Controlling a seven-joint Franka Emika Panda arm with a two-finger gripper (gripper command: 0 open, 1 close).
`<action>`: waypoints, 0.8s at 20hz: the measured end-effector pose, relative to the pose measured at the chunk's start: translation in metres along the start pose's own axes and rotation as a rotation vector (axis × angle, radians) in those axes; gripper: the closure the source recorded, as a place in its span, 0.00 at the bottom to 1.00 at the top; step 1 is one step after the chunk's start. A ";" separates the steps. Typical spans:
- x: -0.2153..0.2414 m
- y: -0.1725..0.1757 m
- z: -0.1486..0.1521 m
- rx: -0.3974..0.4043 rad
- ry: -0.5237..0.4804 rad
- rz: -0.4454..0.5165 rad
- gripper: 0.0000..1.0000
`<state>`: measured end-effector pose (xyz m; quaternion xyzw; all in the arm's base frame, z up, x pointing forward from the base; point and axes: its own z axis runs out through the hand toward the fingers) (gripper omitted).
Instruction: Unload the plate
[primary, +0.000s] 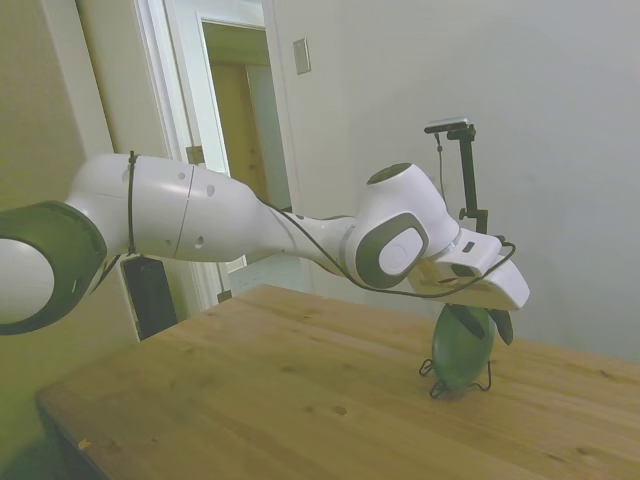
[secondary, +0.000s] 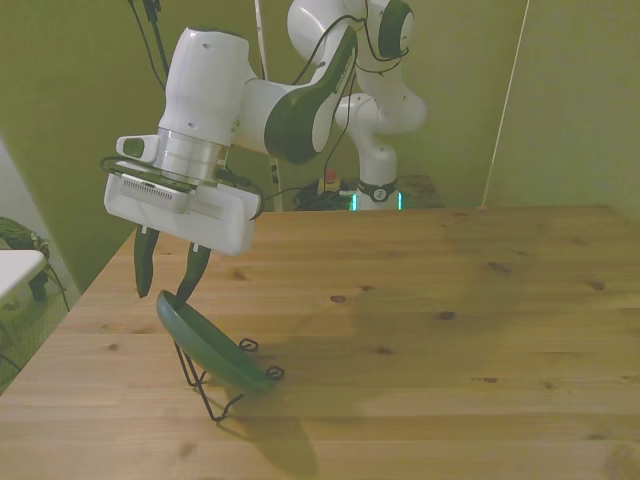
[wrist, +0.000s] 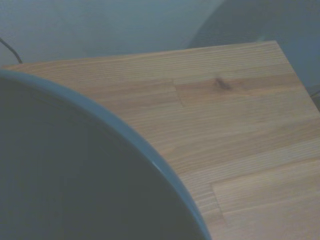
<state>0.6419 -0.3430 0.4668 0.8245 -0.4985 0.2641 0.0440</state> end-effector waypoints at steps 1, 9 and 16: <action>0.000 0.000 0.000 0.000 0.000 -0.002 1.00; 0.000 0.001 0.001 -0.002 0.000 -0.016 1.00; 0.001 0.003 0.004 -0.005 -0.001 -0.018 1.00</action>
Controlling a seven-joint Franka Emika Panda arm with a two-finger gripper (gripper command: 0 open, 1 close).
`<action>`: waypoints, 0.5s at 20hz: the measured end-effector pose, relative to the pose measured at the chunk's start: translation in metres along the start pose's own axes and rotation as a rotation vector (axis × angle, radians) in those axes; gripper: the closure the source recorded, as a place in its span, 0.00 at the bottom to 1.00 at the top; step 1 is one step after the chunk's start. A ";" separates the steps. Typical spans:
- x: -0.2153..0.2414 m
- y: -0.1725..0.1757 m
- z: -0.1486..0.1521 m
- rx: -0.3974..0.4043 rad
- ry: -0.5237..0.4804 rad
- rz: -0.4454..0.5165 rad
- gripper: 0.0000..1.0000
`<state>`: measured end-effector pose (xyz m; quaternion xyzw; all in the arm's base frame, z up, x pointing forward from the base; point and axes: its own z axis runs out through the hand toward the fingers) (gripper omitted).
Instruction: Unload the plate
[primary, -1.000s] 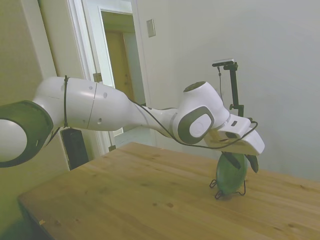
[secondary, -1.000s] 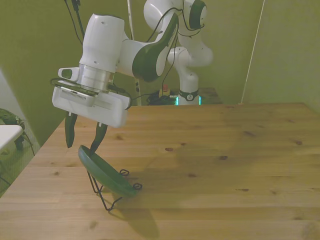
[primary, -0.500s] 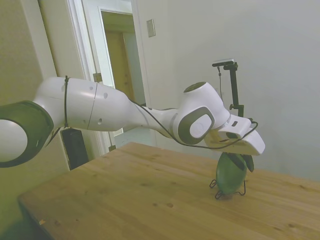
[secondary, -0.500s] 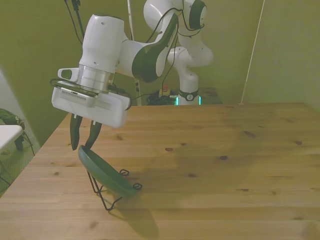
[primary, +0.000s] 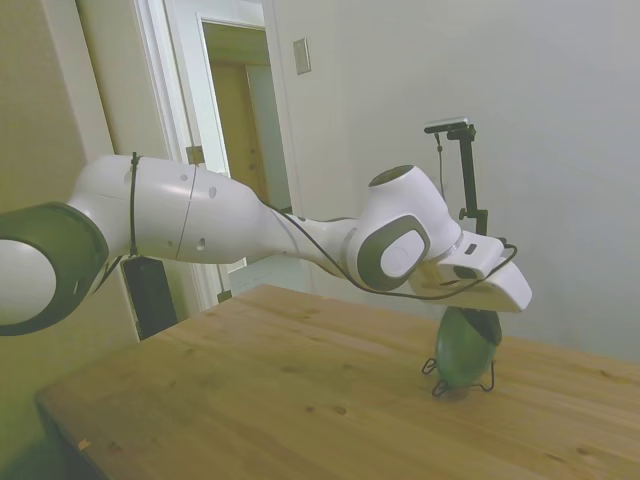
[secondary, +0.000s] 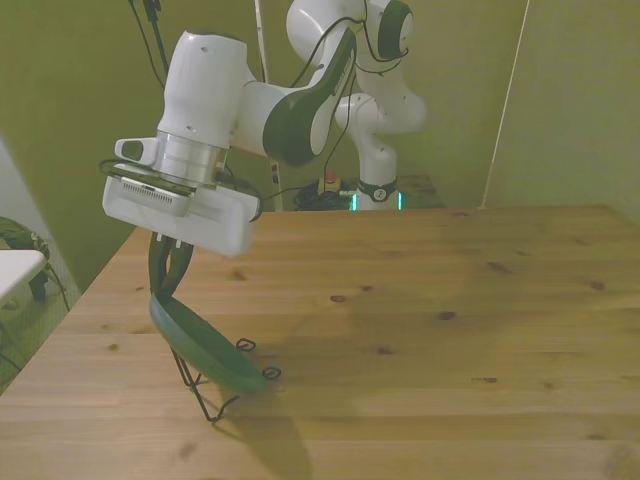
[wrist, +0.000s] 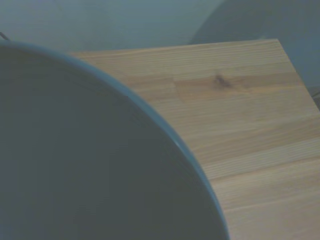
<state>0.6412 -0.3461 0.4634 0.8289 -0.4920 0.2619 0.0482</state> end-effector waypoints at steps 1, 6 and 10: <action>0.000 0.000 -0.001 0.001 0.001 0.000 1.00; 0.003 -0.005 -0.011 0.015 0.013 -0.003 1.00; 0.003 -0.017 -0.034 0.047 0.028 -0.011 1.00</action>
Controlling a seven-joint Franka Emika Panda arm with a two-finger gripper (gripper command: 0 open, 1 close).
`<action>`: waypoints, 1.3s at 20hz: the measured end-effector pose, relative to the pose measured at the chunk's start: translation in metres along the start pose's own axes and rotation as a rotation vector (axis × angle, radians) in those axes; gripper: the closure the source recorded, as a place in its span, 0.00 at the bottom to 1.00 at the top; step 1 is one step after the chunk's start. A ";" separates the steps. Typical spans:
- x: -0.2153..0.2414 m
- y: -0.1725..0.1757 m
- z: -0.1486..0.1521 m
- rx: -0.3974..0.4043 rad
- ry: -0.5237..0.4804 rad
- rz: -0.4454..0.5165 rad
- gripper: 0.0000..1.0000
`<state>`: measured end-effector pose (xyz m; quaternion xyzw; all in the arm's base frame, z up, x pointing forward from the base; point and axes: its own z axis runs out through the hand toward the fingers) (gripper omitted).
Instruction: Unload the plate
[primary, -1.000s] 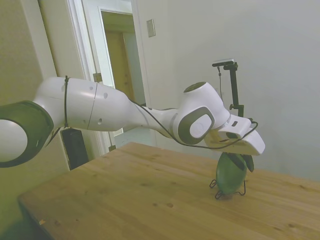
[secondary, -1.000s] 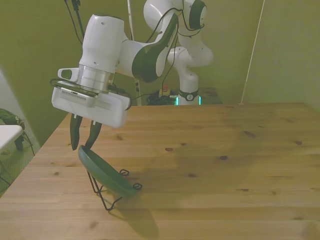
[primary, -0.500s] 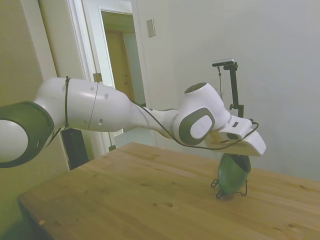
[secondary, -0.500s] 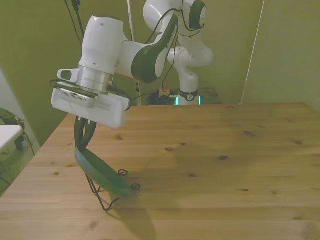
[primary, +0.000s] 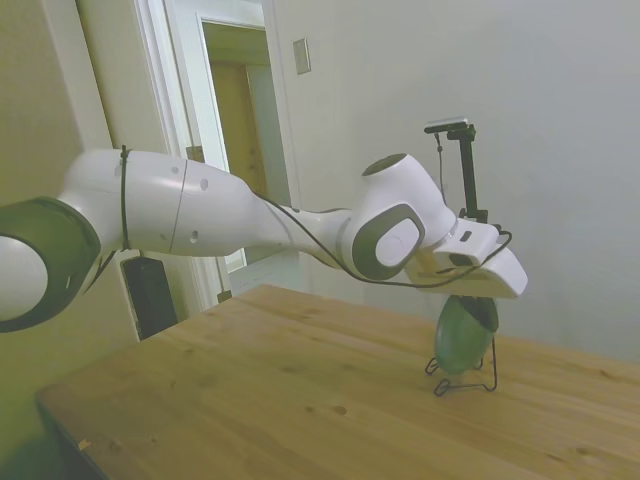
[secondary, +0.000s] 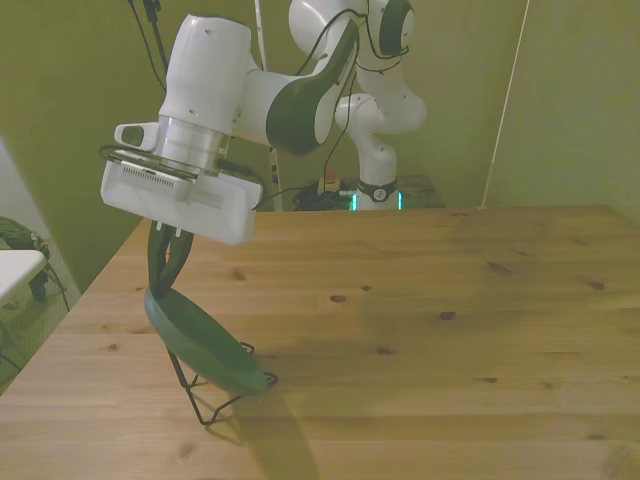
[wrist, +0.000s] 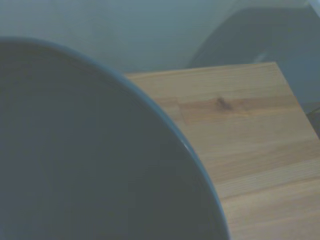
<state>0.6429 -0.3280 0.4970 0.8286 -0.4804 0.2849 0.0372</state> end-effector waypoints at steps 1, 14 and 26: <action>-0.001 -0.004 -0.008 0.011 0.003 -0.004 1.00; -0.087 -0.058 -0.123 0.128 -0.353 -0.040 1.00; -0.134 -0.022 -0.031 0.024 -0.874 -0.037 1.00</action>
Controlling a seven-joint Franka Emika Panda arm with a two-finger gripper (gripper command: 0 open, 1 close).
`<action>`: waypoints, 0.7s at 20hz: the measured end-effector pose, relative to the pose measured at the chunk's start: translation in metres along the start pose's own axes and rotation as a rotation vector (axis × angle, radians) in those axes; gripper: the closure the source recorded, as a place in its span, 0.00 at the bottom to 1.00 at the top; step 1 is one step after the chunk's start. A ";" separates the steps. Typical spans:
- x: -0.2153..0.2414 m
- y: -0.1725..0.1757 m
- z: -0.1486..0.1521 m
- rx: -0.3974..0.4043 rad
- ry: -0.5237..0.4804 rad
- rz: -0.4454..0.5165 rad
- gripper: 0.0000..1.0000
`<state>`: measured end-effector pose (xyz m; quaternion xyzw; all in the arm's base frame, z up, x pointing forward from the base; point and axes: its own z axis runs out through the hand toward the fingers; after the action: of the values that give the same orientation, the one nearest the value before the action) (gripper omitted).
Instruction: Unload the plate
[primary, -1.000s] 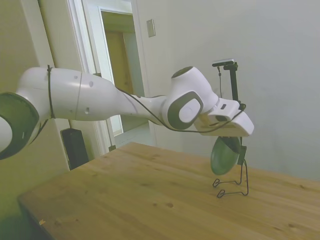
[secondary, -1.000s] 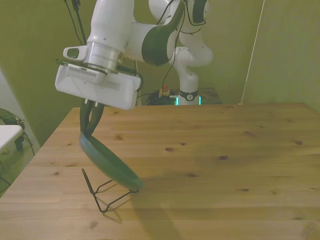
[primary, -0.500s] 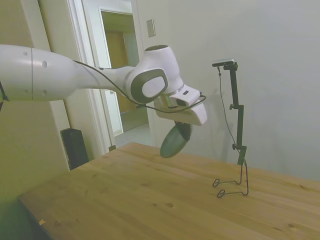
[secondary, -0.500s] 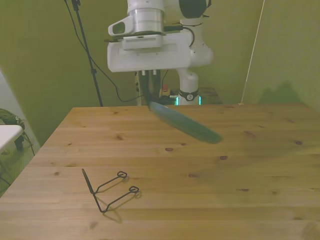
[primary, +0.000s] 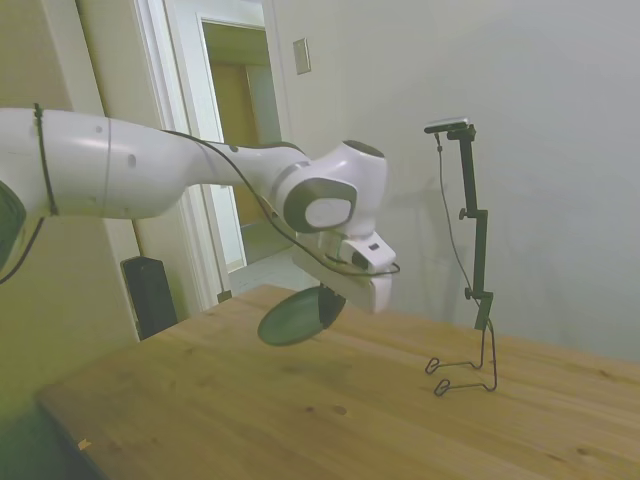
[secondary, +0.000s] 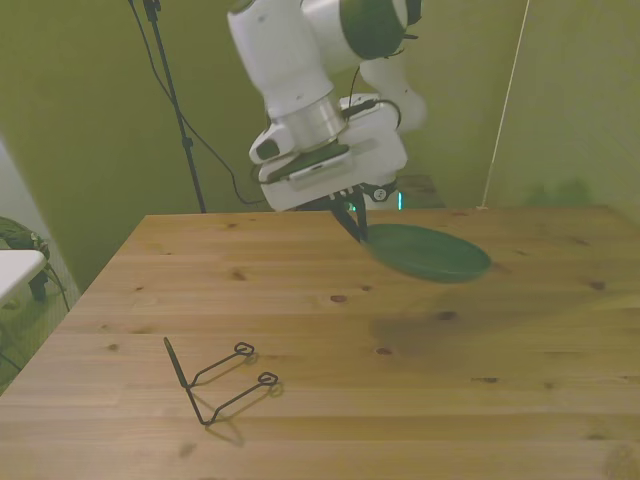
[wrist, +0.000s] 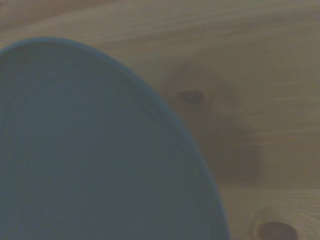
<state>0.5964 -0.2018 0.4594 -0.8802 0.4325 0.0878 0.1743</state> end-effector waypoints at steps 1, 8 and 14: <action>0.011 0.007 0.005 -0.007 -0.012 0.013 1.00; 0.055 0.021 0.046 -0.061 -0.053 0.057 1.00; 0.077 0.024 0.068 -0.097 -0.058 0.076 1.00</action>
<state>0.6242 -0.2457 0.3669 -0.8676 0.4558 0.1405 0.1405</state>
